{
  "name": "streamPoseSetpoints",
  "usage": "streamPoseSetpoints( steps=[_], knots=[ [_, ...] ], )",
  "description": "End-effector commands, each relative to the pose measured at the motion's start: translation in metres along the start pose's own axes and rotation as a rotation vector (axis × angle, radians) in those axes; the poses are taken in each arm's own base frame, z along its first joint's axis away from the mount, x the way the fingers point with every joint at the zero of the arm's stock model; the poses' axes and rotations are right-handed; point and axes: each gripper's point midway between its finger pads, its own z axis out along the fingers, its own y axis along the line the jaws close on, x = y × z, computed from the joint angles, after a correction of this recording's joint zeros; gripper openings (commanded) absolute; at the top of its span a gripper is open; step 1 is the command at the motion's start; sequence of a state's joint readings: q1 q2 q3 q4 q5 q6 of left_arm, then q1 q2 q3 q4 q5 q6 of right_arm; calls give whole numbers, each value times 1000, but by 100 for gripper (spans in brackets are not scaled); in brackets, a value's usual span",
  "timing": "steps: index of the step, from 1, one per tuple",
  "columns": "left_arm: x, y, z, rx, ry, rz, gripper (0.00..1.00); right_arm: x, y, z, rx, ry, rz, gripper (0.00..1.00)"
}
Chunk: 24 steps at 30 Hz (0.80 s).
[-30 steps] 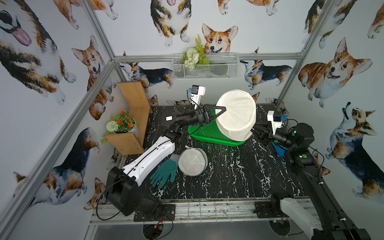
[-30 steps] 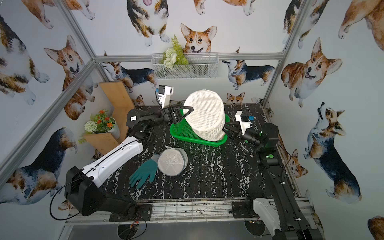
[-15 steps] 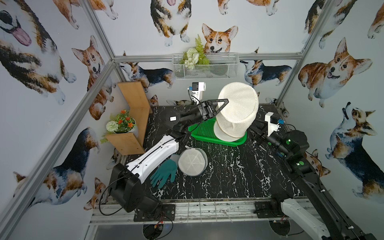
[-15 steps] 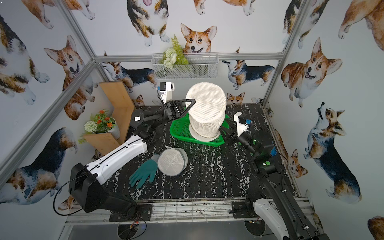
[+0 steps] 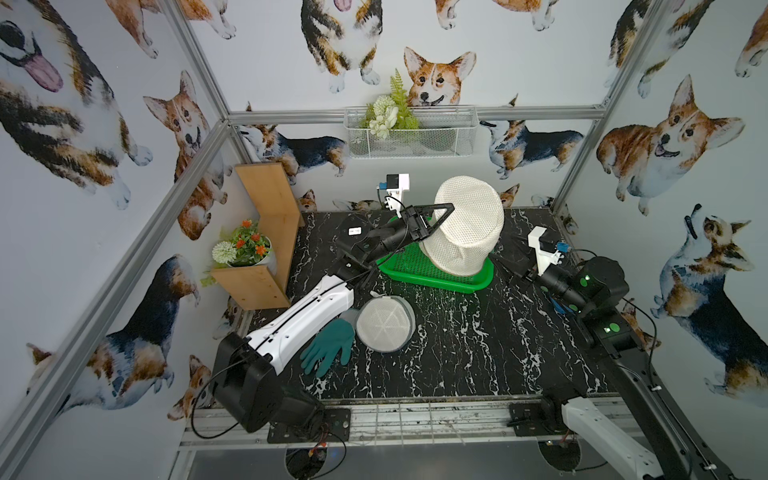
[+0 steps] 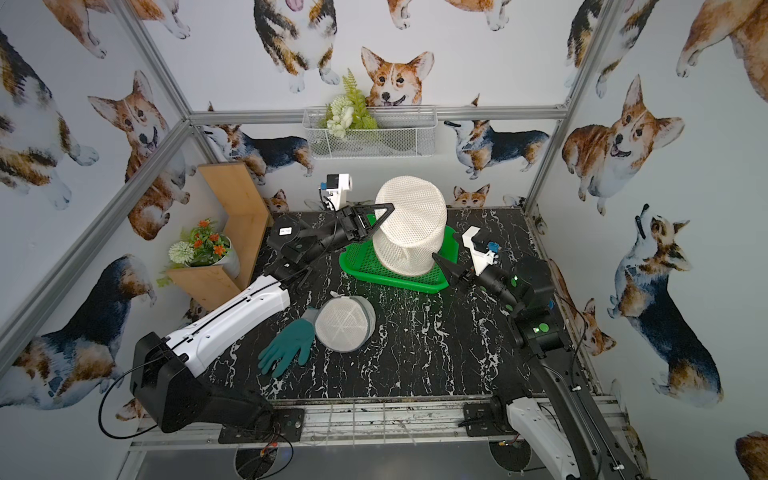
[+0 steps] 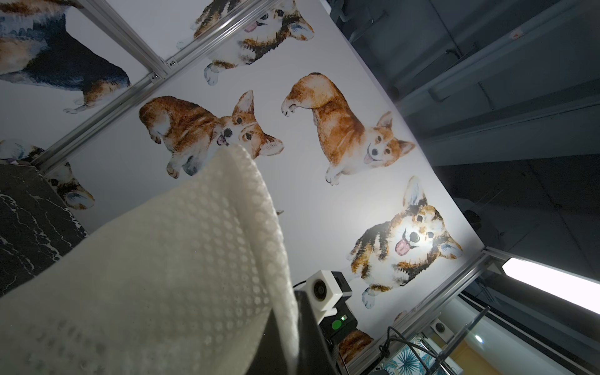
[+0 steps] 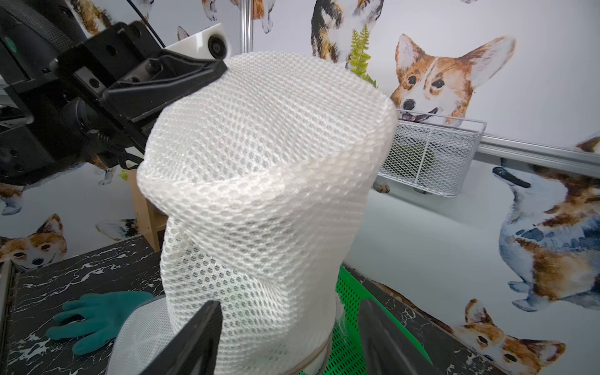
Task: Turn the laundry bag inside out
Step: Turn over the laundry bag.
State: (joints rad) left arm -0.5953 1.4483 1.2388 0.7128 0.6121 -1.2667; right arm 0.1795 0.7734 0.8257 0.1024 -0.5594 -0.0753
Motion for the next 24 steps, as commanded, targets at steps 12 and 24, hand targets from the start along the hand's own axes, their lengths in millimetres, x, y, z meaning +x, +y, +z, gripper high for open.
streamPoseSetpoints(
  steps=[12,24],
  knots=[
    [-20,-36,1,136,-80,-5,0,37,23,27,-108,-35,152,0],
    [-38,-28,10,90,-198,-116,0,62,-6,45,155,0,202,6]
  ],
)
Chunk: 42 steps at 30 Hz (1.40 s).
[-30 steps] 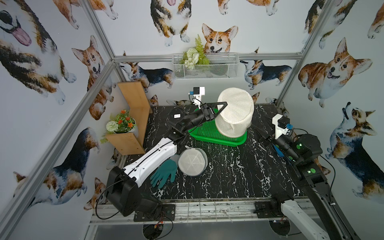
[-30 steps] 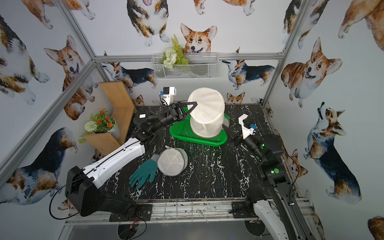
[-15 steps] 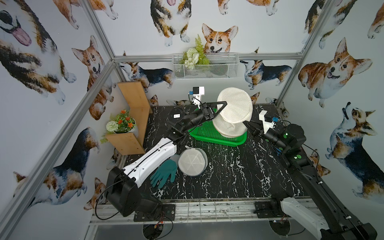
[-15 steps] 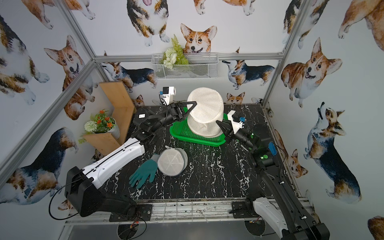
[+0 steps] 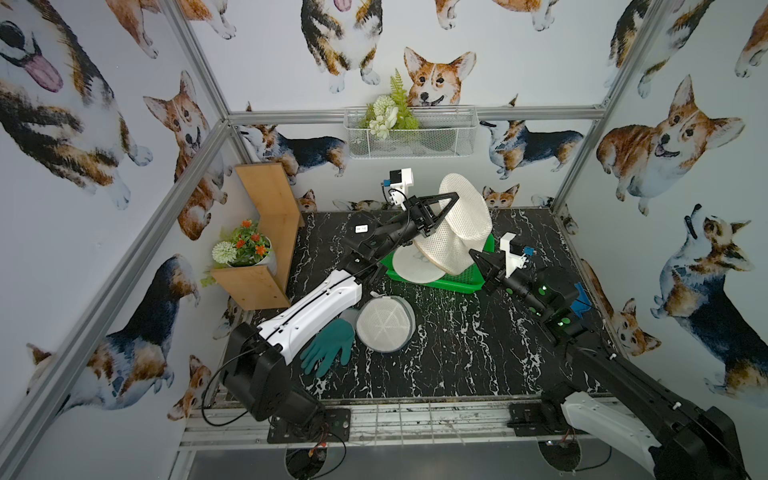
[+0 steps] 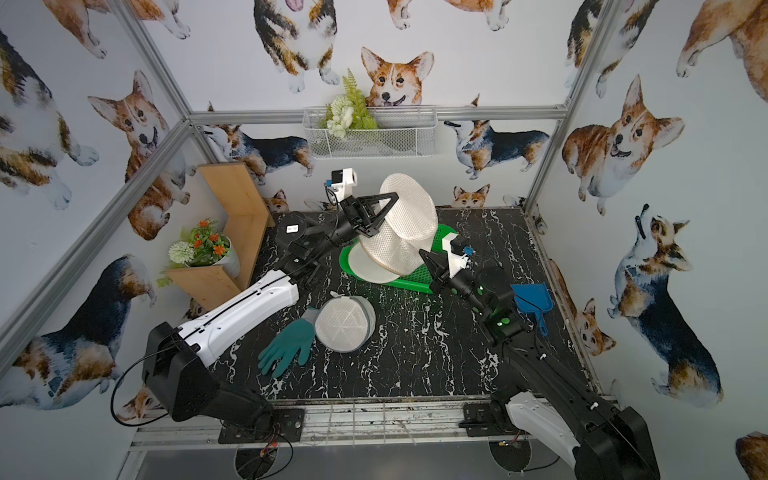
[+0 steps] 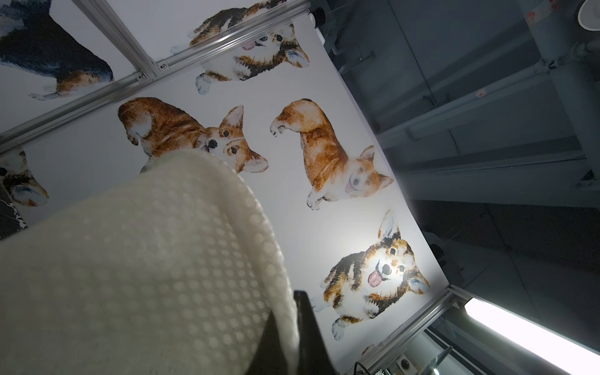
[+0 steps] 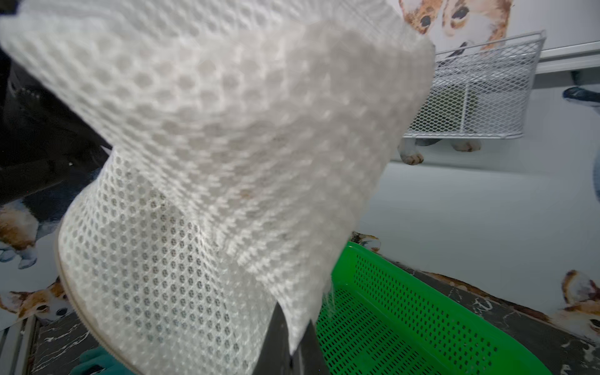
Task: Turn the laundry bag inside out
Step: Turn over the laundry bag.
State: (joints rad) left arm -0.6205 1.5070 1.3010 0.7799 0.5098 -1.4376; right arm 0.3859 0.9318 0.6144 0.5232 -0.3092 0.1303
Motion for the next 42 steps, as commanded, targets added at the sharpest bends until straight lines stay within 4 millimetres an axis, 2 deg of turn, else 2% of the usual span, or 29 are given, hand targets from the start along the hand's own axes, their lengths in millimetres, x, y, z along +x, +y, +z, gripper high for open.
streamPoseSetpoints(
  steps=[1,4,6,9,11,13,18,21,25,28,32,35,38,42],
  knots=[
    [-17,-16,-5,18,-110,19,0,-2,-18,-6,123,36,-30,16],
    [-14,7,-12,-70,-130,-12,0,-23,-10,-17,107,12,-95,37],
    [-10,12,-14,-79,-124,-8,0,-30,-2,-24,82,25,-135,49],
    [-4,6,-12,-50,-81,80,0,-26,7,-34,47,89,-185,61],
    [1,-5,-11,5,-35,172,0,-20,10,-41,38,133,-192,67],
    [5,-6,-12,45,11,223,0,-17,12,-48,36,157,-154,69],
    [11,5,-27,128,115,251,0,-24,11,-62,94,183,89,68],
    [24,14,-34,115,185,331,0,-42,13,-66,111,148,234,69],
    [42,16,-43,149,272,385,0,-72,25,-56,44,131,374,72],
    [52,12,-46,188,328,396,0,-90,24,-44,30,158,438,74],
    [60,4,-51,235,369,414,0,-102,11,-35,15,194,531,75],
    [62,4,-51,245,388,416,0,-104,15,-30,-37,213,551,74],
    [64,8,-51,242,408,406,0,-106,26,-24,-126,231,564,64],
    [62,22,-47,195,426,376,0,-115,36,-21,-205,217,570,32]
  ],
)
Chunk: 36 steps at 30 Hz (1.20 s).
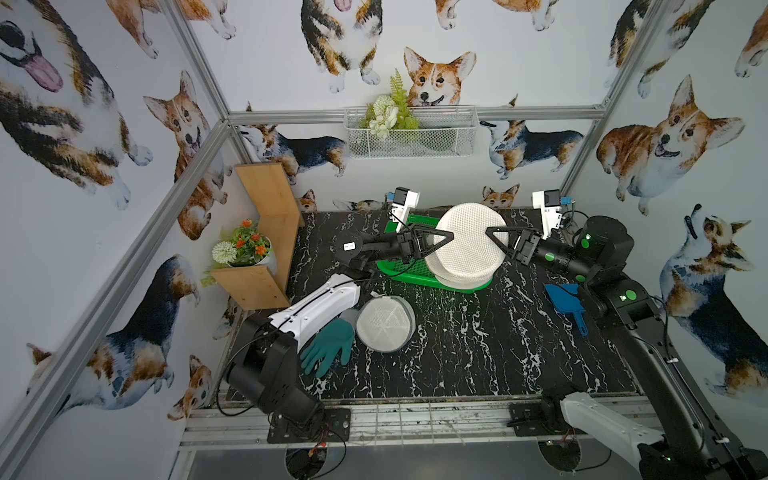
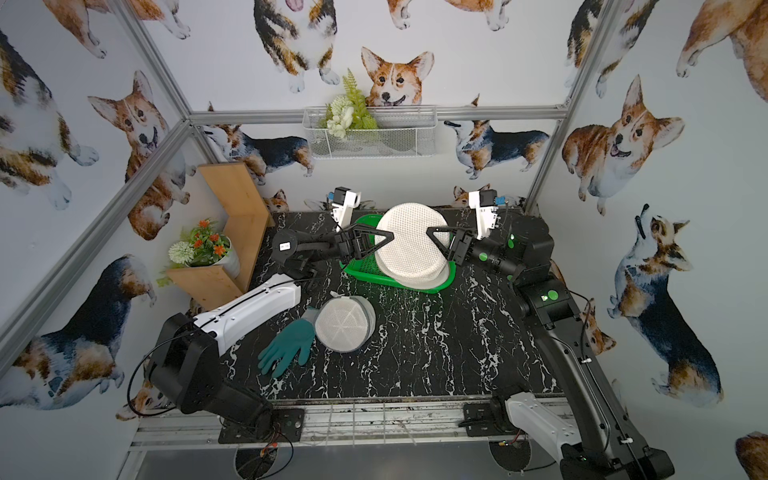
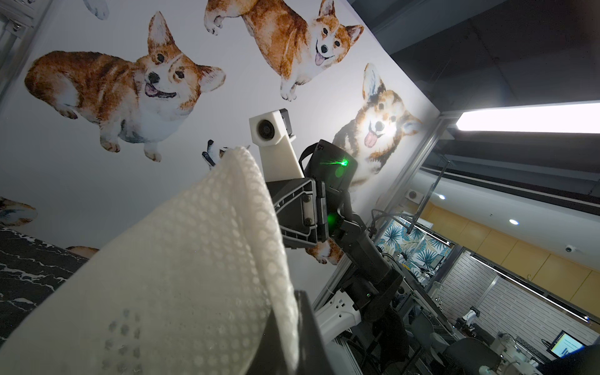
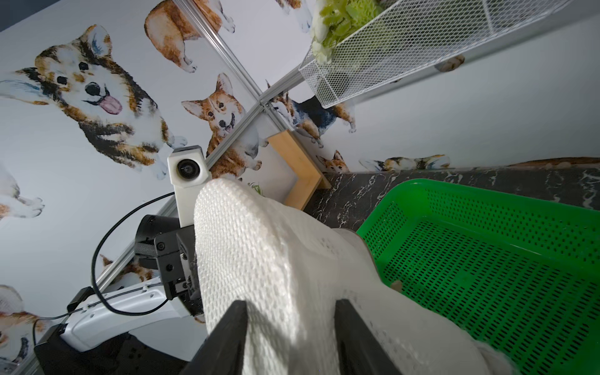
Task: Turn the laundry bag inside out
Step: Turn over the laundry bag.
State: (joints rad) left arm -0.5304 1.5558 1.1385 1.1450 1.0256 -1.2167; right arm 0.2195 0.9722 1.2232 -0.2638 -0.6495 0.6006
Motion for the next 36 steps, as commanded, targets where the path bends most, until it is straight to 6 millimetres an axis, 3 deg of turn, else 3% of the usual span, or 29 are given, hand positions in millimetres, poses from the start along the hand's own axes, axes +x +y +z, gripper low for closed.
streamPoseSetpoints(
  steps=[1,4,5,8,11,14,17,22,30,36],
  knots=[
    [2,7,0,-20,29,7,0,-7,25,-2,-121,-2,-16,21],
    [1,27,-3,-124,36,12,22,-10,27,-3,-130,-24,-25,0],
    [0,34,-6,-176,37,29,33,-12,27,-4,-121,-39,-21,0],
    [-6,56,-18,-399,49,133,51,-19,16,-5,-67,-96,20,0],
    [-25,78,-48,-712,32,254,58,-31,-13,-12,90,-205,115,0],
    [-46,68,-65,-876,-5,402,59,-40,-44,-24,259,-320,225,0],
    [-51,45,-52,-894,9,586,59,-45,-57,-24,350,-367,281,0],
    [-26,13,-1,-834,118,919,62,-47,-56,-6,377,-391,388,0],
    [2,20,38,-735,264,1121,68,-45,-35,20,353,-373,467,0],
    [-4,33,47,-781,338,1226,67,-43,-23,28,329,-366,481,0]
  ],
)
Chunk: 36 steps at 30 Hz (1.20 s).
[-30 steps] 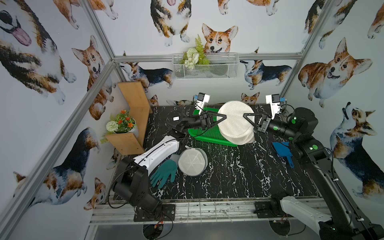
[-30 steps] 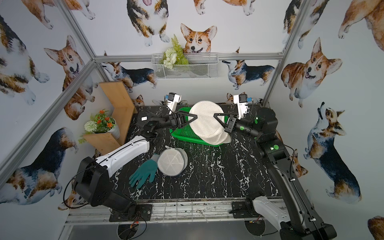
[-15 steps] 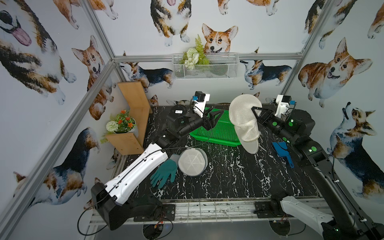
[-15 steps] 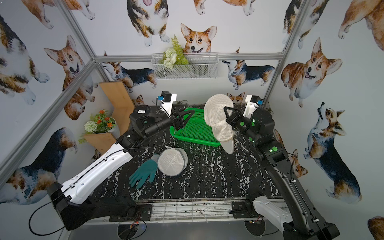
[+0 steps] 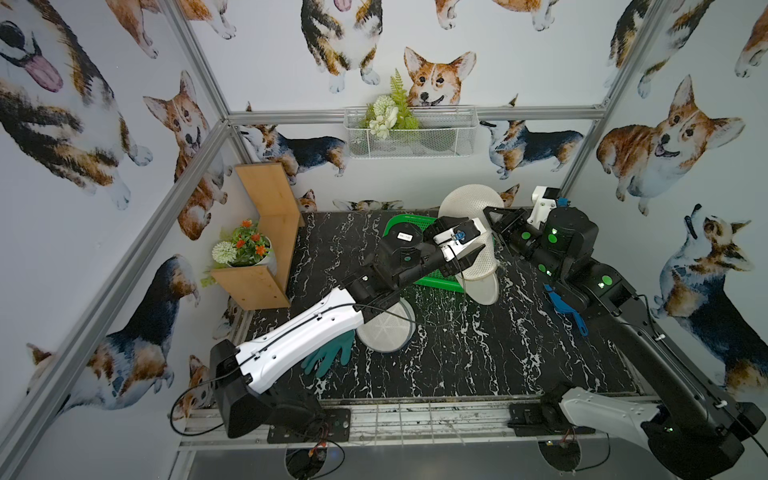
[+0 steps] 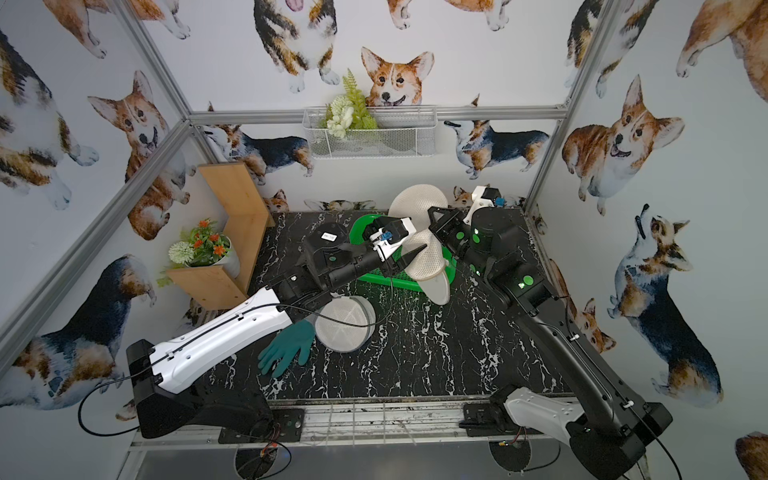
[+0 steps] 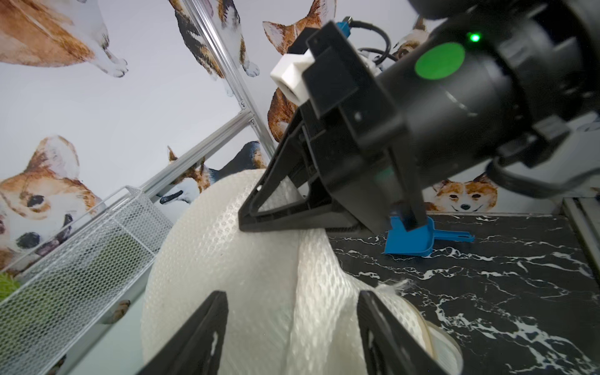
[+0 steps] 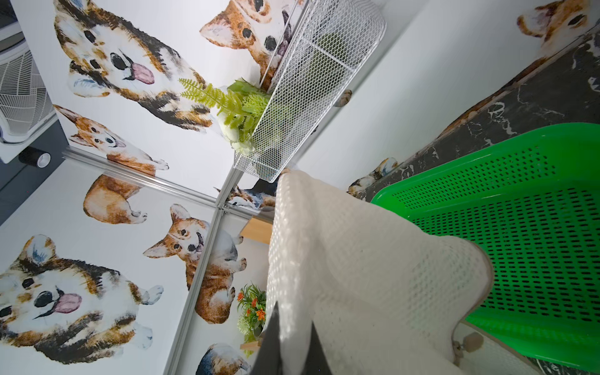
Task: Turn the laundry bag inside out
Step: Turn over the laundry bag.
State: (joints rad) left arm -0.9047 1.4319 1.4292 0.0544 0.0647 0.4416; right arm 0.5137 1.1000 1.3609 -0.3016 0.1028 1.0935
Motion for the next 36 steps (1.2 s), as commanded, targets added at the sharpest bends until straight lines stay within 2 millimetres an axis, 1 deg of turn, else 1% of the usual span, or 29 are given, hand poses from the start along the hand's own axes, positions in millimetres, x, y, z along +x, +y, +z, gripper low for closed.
streamPoseSetpoints(
  steps=[1,5,9,11,14,16,21,22,24,26,29,31,32,34,36],
  knots=[
    [1,12,5,-70,39,124,65,-4,8,-2,-16,-33,36,0],
    [6,28,7,-195,98,234,57,-3,15,-3,-29,-31,58,0],
    [8,31,10,-249,147,365,56,-4,21,-5,-46,-26,97,0],
    [9,36,10,-298,167,402,52,-4,24,-6,-52,-20,110,0],
    [6,46,8,-372,170,427,39,-4,27,-8,-58,-14,128,0],
    [4,49,8,-392,171,442,29,-4,28,-8,-62,-7,132,0],
    [0,47,12,-377,161,470,3,-6,30,-11,-60,-15,97,0],
    [-1,46,12,-370,158,466,0,-7,31,-12,-63,-20,75,2],
    [-1,44,13,-350,147,446,0,-12,38,-16,-88,-37,1,23],
    [-3,42,13,-321,124,402,0,-16,47,-20,-118,-43,-85,38],
    [-6,47,10,-272,72,251,0,-21,55,-28,-149,-33,-228,59],
    [-8,56,6,-252,31,141,0,-26,51,-34,-145,-27,-297,67],
    [-8,60,4,-238,6,86,0,-29,49,-40,-155,-28,-338,69],
    [-10,70,-3,-228,-44,-7,0,-33,43,-52,-161,-43,-411,71],
    [-15,83,-15,-216,-124,-125,0,-29,35,-62,-178,-52,-537,72]
  ],
)
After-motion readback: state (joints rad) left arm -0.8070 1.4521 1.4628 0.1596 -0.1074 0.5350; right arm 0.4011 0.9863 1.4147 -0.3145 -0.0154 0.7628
